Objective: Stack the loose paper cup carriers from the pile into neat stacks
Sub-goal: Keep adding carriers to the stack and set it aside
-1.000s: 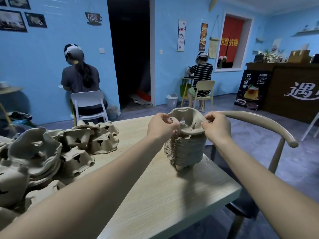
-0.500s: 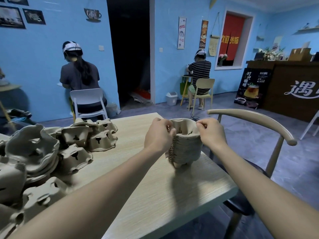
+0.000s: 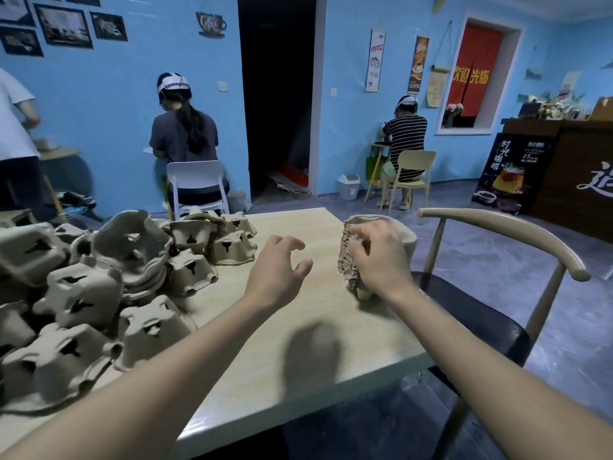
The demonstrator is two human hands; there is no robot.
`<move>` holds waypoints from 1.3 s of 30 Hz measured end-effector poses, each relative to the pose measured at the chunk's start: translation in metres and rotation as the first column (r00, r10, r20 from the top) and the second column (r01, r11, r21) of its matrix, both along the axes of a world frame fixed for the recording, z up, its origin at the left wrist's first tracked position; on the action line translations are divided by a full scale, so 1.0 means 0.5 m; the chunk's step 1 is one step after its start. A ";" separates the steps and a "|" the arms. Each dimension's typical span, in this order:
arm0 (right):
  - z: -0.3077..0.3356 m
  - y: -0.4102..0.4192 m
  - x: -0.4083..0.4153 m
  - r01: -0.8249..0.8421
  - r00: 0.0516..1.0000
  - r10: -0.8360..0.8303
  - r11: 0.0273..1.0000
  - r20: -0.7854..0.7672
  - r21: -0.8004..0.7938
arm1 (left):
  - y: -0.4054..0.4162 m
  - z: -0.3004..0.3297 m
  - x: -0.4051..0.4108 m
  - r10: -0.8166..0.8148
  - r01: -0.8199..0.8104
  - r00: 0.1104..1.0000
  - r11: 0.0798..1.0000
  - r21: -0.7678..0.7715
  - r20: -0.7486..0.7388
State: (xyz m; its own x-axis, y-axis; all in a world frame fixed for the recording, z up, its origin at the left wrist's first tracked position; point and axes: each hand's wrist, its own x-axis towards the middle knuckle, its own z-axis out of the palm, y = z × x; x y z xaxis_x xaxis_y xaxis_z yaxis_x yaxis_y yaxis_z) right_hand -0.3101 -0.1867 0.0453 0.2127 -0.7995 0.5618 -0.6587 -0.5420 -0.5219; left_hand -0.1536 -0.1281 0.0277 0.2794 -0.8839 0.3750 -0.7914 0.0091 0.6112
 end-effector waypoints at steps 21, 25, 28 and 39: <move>-0.206 0.227 0.325 -0.362 0.930 0.366 0.887 0.040 0.288 | 0.319 -0.164 0.239 0.282 -0.265 0.945 0.957 -0.120 0.163; -0.217 0.227 0.359 -0.378 0.926 0.371 0.894 0.074 0.240 | 0.323 -0.181 0.251 0.353 -0.332 0.930 0.927 -0.175 0.104; -0.216 0.222 0.383 -0.411 0.911 0.406 0.889 0.066 0.202 | 0.314 -0.188 0.261 0.388 -0.386 0.921 0.913 -0.131 -0.006; -0.224 0.215 0.389 -0.433 0.894 0.392 0.882 0.216 0.189 | 0.313 -0.199 0.271 0.217 -0.220 0.976 0.961 -0.171 -0.033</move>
